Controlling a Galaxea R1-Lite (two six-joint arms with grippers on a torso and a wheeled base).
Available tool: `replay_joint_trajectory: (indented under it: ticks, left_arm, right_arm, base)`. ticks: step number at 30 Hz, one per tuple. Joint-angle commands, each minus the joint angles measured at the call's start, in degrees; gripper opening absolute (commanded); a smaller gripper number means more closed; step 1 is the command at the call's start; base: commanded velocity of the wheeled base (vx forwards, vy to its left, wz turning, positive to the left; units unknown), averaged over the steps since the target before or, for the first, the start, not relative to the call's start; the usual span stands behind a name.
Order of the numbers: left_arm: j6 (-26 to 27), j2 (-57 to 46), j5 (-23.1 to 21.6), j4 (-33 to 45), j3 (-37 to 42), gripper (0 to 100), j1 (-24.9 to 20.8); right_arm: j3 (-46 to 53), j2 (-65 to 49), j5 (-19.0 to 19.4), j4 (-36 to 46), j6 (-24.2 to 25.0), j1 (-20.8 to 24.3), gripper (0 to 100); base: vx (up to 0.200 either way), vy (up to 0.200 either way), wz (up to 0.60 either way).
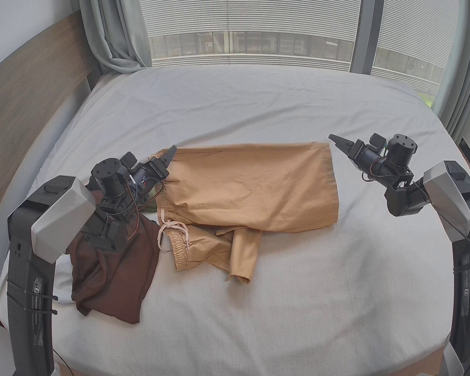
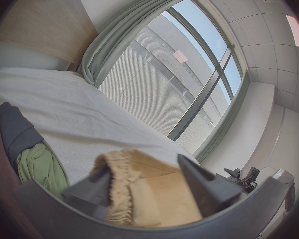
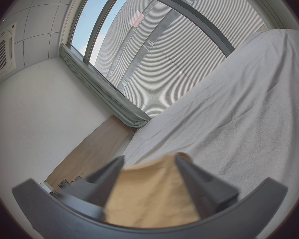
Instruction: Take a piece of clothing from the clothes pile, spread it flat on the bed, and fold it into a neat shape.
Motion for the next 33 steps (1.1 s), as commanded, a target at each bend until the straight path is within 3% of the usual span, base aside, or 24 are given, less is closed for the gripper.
replay_joint_trajectory:
  ticks: [1, 6, 10, 13, 23, 25, 29, 33]
  left_arm:
    - [-0.07, 0.01, 0.03, 1.01, -0.83, 100, 0.04]
    - [-0.16, -0.69, 0.38, 7.87, -0.74, 100, 0.04]
    - [-0.07, -0.78, 3.98, 12.00, -0.48, 100, 0.13]
    - [0.19, -2.45, 6.18, 13.58, 0.49, 100, 0.22]
    - [3.71, -11.94, 5.74, 16.39, 11.74, 100, -0.13]
    - [4.15, -12.73, 5.74, 16.31, 12.88, 100, -0.13]
    - [11.44, -14.23, 5.74, 13.14, 19.56, 100, 0.22]
    - [12.15, -15.98, 5.13, 8.48, 25.01, 100, -0.04]
  right_arm:
    - [-0.97, -0.01, -0.21, 0.46, -0.04, 0.01, 100]
    - [6.77, -3.27, -0.30, -0.59, -4.52, -0.17, 100]
    - [15.64, -5.99, -0.21, -3.93, -8.22, 0.18, 100]
    - [22.41, -7.75, -0.30, -7.80, -8.48, 1.15, 100]
    - [37.00, -9.59, -0.21, -18.43, -8.57, 5.28, 100]
    - [38.14, -9.59, -0.21, -19.05, -8.57, 5.63, 100]
    - [42.80, -9.59, -0.21, -22.21, -8.57, 7.83, 100]
    - [46.32, -9.59, -0.21, -23.62, -8.66, 9.85, 100]
  base:
    - [0.000, 0.000, 0.00]
    - [0.000, 0.000, 0.00]
    - [0.000, 0.000, 0.00]
    - [0.000, 0.000, 0.00]
    - [0.000, 0.000, 0.00]
    - [0.000, 0.000, 0.00]
    - [0.000, 0.000, 0.00]
    - [0.000, 0.000, 0.00]
